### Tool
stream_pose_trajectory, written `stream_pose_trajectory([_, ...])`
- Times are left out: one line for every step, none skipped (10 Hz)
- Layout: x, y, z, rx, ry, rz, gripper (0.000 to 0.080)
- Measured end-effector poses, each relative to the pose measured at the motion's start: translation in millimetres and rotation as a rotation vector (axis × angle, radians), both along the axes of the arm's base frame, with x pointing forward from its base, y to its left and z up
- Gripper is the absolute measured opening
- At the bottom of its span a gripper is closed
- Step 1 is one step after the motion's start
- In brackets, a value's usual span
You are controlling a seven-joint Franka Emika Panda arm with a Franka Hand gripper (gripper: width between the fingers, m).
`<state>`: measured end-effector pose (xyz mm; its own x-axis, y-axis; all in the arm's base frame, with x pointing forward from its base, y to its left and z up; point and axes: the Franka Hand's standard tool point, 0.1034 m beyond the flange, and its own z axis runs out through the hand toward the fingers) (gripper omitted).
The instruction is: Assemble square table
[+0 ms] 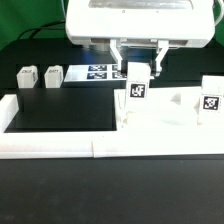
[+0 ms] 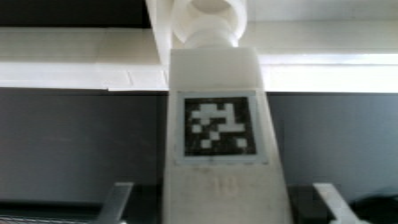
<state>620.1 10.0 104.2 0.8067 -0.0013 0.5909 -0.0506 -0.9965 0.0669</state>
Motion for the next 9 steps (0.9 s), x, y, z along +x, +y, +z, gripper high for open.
stream_pose_trajectory([-2.1,-0.2,-1.3,-0.003,0.004,0.004,0.0294])
stream_pose_trajectory([-4.5,-0.4,-3.5,-0.006,0.01,0.007,0.0294])
stream_pose_trajectory([-6.5,-0.5,-5.2,-0.007,0.015,0.008,0.0294])
stream_pose_trajectory([-7.7,0.1,-7.5,-0.008,0.019,0.009,0.0294])
stream_pose_trajectory([-8.6,1.4,-9.8,-0.008,0.023,0.01,0.0294])
stream_pose_trajectory([-9.8,2.2,-12.8,-0.009,0.028,0.012,0.0294])
stream_pose_trajectory([-10.0,2.0,-14.2,-0.01,0.029,0.012,0.0294])
stream_pose_trajectory([-10.0,2.0,-14.2,-0.011,0.03,0.015,0.0294])
stream_pose_trajectory([-10.2,2.0,-14.6,-0.012,0.031,0.016,0.0431])
